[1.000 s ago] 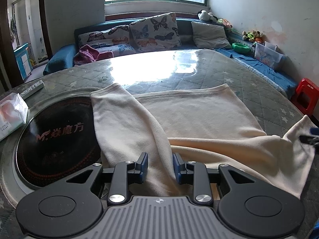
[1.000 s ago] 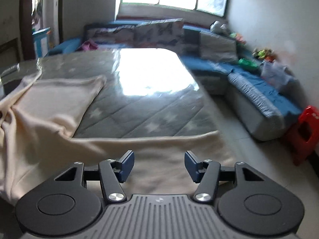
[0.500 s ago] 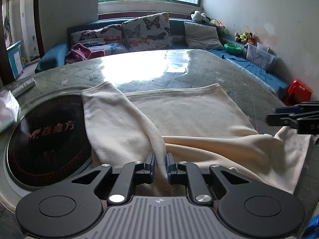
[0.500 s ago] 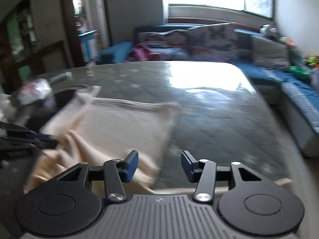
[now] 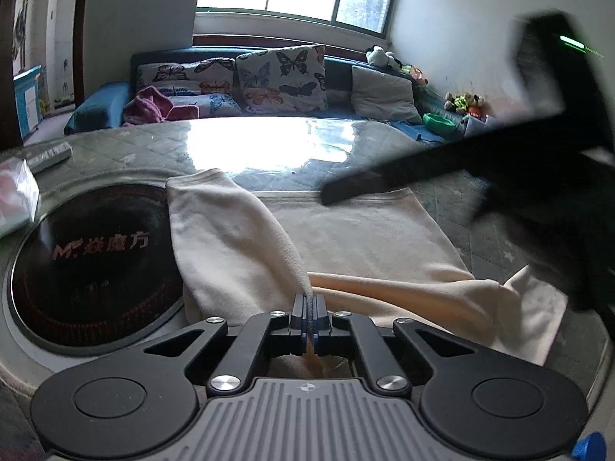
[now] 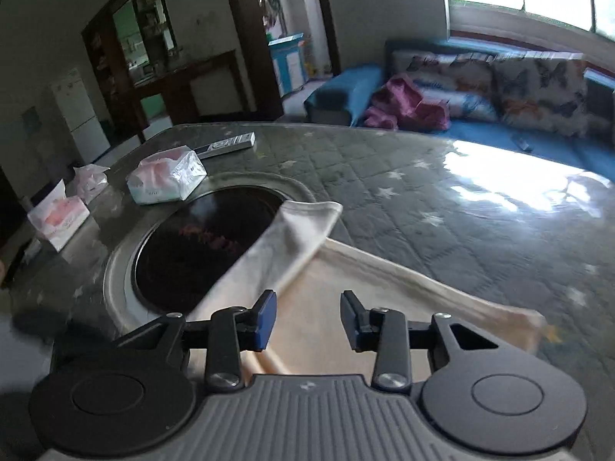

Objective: Fold clothes

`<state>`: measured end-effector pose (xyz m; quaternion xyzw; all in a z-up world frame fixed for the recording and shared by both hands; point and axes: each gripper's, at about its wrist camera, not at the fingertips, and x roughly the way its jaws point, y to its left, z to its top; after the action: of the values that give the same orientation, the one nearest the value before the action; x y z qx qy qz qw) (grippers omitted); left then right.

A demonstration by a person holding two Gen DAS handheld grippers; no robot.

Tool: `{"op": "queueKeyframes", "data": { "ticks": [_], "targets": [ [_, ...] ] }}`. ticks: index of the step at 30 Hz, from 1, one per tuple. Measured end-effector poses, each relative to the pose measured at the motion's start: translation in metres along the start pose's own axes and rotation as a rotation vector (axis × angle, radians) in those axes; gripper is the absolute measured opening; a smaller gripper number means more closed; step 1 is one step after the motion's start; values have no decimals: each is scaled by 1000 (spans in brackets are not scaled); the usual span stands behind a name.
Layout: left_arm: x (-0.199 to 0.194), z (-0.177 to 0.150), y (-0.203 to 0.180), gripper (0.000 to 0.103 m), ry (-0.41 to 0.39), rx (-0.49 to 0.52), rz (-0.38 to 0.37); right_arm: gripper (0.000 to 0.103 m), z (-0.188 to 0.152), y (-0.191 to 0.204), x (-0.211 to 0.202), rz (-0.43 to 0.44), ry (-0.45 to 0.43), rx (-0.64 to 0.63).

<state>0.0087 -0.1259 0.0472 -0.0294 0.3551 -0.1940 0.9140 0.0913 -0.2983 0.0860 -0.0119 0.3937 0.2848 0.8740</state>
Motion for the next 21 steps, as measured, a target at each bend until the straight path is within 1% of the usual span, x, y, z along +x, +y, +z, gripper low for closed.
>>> {"op": "queueKeyframes", "data": {
  "ticks": [3, 7, 10, 13, 17, 18, 19, 21],
  "targets": [
    [0, 0, 3, 3, 3, -14, -6, 35, 19, -9, 37, 15, 41, 28],
    [2, -1, 8, 3, 8, -31, -14, 35, 34, -20, 83, 9, 69, 71],
    [2, -1, 11, 3, 12, -44, -20, 32, 42, -23, 108, 2, 69, 96],
    [3, -2, 14, 3, 15, -57, -26, 31, 49, -21, 125, -12, 78, 93],
    [3, -2, 16, 3, 17, -66, -28, 20, 51, -14, 138, -21, 91, 65],
    [2, -3, 16, 3, 16, -65, -27, 15, 50, -13, 139, -21, 91, 61],
    [1, -3, 16, 3, 16, -65, -25, 8, 50, -12, 139, -14, 91, 60],
    [-1, -3, 16, 3, 15, -64, -22, 5, 51, -10, 134, -5, 79, 52]
  ]
}}
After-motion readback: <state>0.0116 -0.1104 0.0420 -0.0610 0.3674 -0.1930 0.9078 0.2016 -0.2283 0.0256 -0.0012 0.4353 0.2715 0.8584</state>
